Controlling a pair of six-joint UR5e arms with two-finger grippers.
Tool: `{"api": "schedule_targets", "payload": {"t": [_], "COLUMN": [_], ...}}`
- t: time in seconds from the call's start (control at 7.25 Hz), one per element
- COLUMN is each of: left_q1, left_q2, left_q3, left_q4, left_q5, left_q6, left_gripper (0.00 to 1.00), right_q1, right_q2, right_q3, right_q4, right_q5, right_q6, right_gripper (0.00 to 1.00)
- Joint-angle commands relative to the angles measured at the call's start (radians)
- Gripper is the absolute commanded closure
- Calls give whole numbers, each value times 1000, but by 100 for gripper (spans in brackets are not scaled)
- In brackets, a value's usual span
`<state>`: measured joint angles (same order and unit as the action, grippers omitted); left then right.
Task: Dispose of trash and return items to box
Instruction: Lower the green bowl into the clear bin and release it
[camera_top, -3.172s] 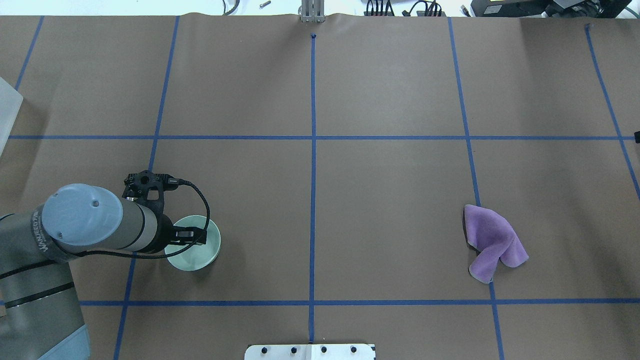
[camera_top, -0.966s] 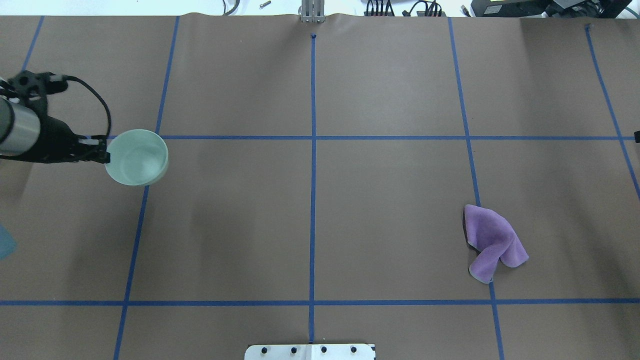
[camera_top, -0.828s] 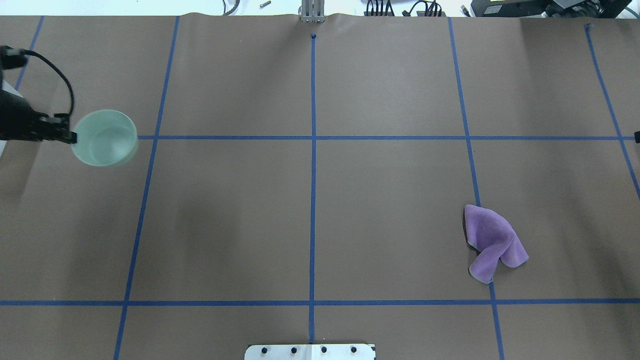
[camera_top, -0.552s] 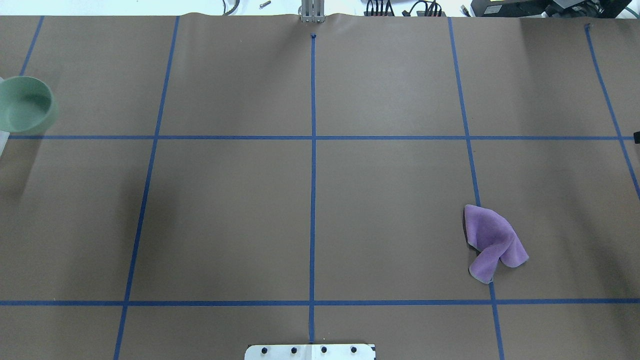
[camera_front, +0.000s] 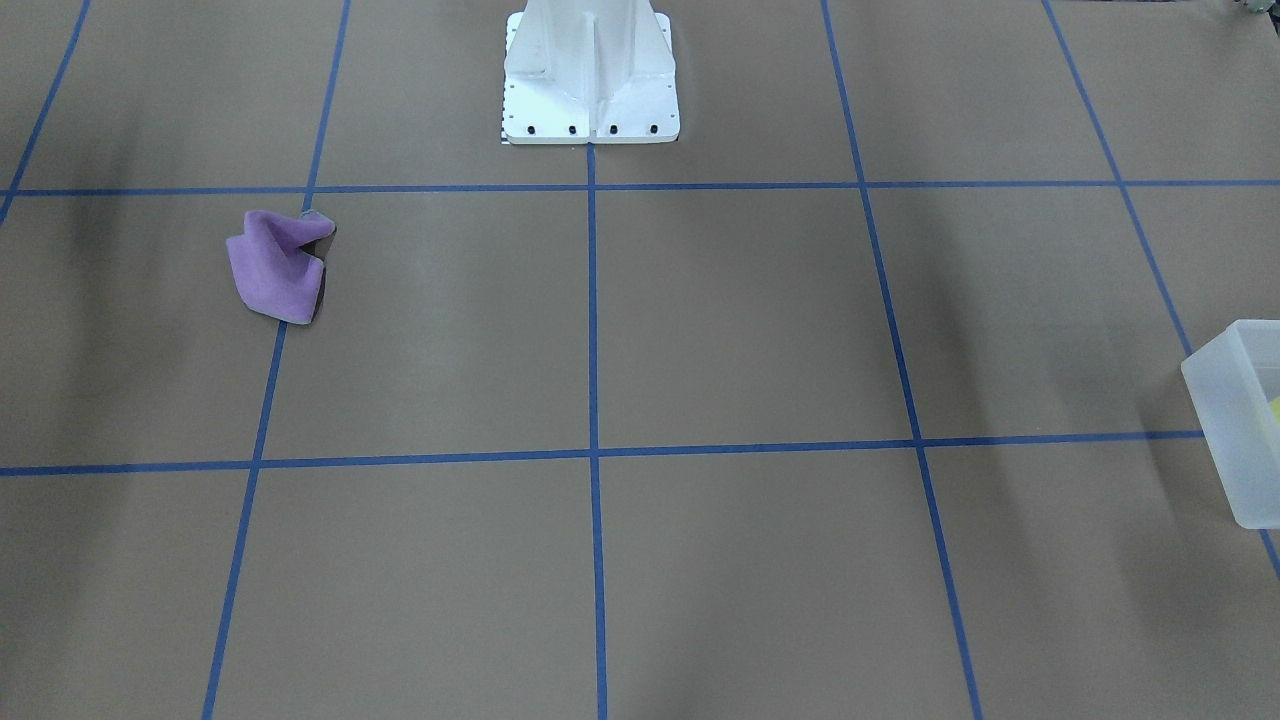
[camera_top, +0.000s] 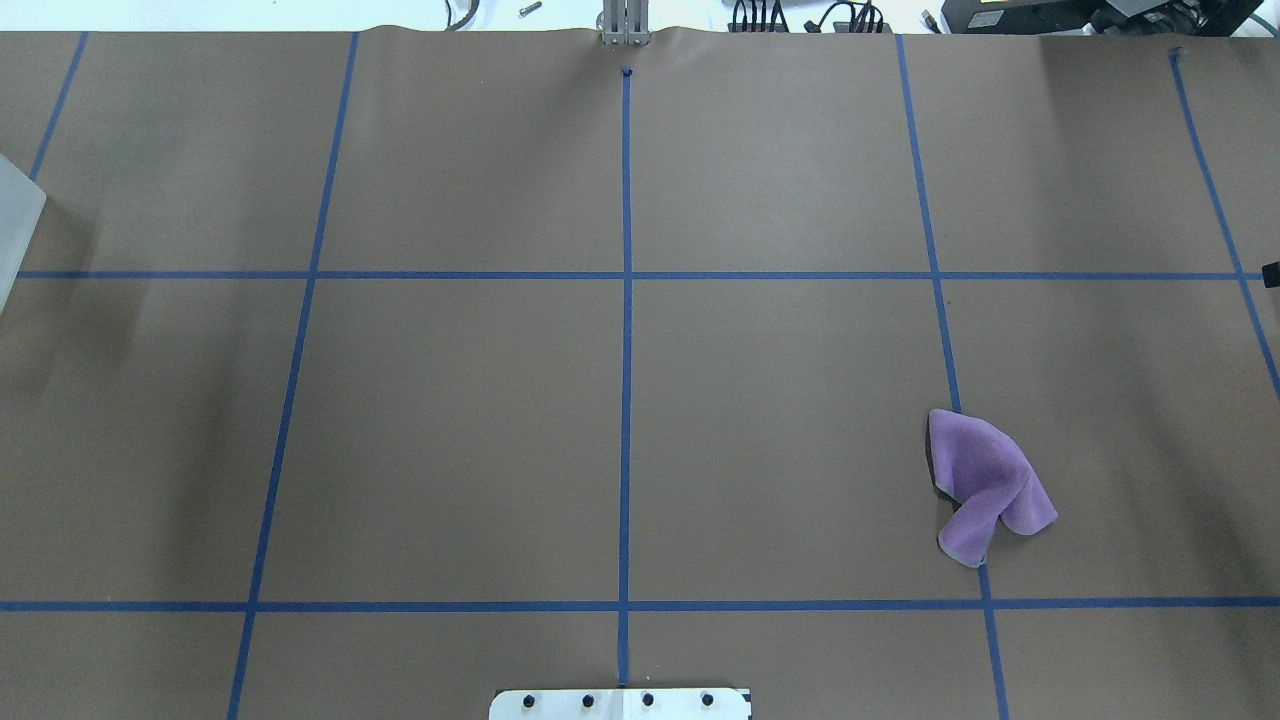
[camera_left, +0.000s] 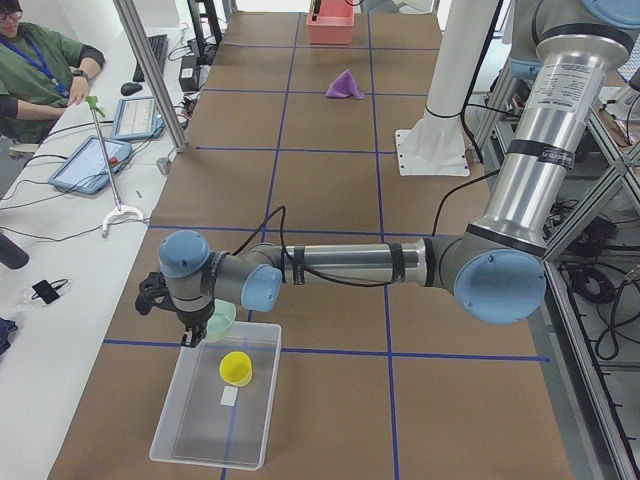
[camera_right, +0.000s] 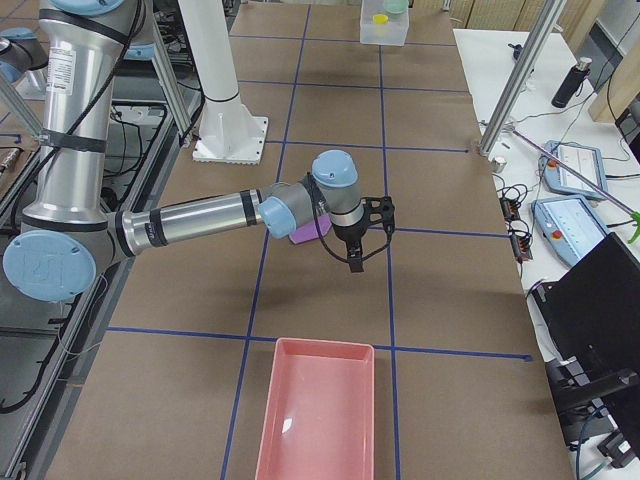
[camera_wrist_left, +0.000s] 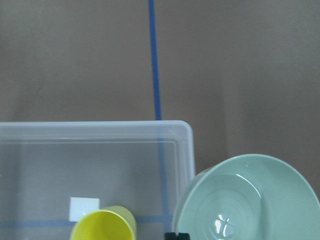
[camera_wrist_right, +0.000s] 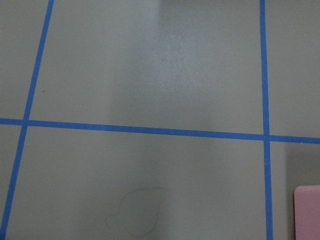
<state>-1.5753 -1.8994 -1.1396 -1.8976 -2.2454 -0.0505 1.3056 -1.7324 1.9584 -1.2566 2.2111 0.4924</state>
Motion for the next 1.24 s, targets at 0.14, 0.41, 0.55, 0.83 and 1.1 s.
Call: {"api": "schedule_targets", "payload": {"t": [0.14,0.41,0.55,0.83,1.1], "left_q1": [29,64,93,119,142], "left_q2": [-46,-44,-43,-30,-29], "left_q3": [193,190,190,192,193], "left_q4": [-159,-188,-216,-256,-265], "left_q5": [87,87,87,87,89], "left_q6": [18,-35,-67,-95,-100], "left_gripper": [100,100,100,100,100], "right_q1": [-5,-11,-12,-12,-12], "right_q2": [10,13,13,13,13], "right_q3": [-3,-4,-4,-4,-4], "right_q4": [-1,-1,-1,-1,-1], "right_q5": [-2,-17,-17,-19,-19], "right_q6": [0,0,0,0,0], "right_gripper": [0,0,0,0,0]}}
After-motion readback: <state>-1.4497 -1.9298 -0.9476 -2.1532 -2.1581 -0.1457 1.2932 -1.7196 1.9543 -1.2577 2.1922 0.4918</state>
